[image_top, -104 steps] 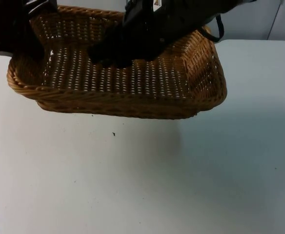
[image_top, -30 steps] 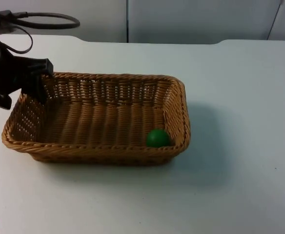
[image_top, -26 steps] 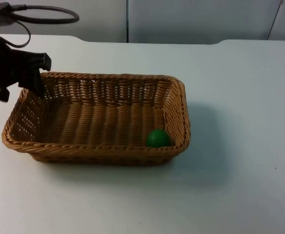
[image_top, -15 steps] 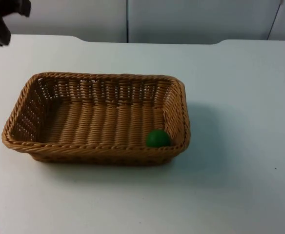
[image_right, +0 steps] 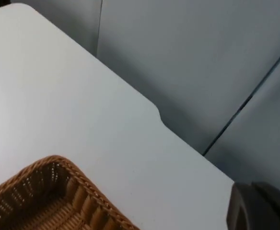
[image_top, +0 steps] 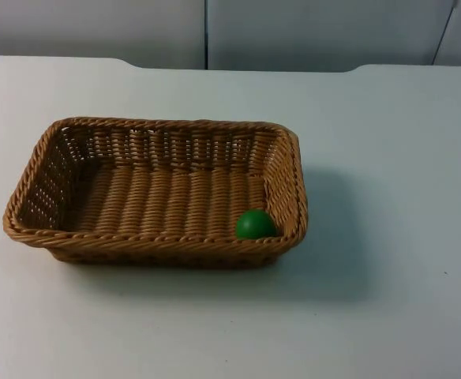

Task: Pick up the basket with the left hand and place the ball into the basket with the right hand.

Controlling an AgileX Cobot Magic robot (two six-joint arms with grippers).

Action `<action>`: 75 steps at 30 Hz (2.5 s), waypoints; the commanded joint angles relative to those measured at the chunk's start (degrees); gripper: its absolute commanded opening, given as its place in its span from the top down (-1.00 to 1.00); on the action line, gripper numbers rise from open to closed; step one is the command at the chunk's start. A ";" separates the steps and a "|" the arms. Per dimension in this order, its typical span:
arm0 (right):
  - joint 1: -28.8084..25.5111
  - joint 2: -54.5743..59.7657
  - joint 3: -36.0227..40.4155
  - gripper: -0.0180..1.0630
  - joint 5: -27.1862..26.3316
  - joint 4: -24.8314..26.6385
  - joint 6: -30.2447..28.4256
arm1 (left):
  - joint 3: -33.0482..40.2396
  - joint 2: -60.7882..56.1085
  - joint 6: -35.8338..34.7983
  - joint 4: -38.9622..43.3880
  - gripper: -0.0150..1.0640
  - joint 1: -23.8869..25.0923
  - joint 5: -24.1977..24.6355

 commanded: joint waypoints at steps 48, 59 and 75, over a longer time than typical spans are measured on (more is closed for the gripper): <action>0.03 -0.37 -0.44 0.97 3.35 0.04 0.28 | 22.56 -60.36 -6.03 10.96 0.97 0.13 20.01; 0.03 -0.37 -0.44 0.97 1.62 0.04 0.28 | 22.56 -60.36 -5.90 10.96 0.97 0.13 19.95; 0.03 -0.37 -0.44 0.97 -3.27 -0.38 1.31 | 22.56 -60.36 -5.90 10.96 0.97 0.13 19.95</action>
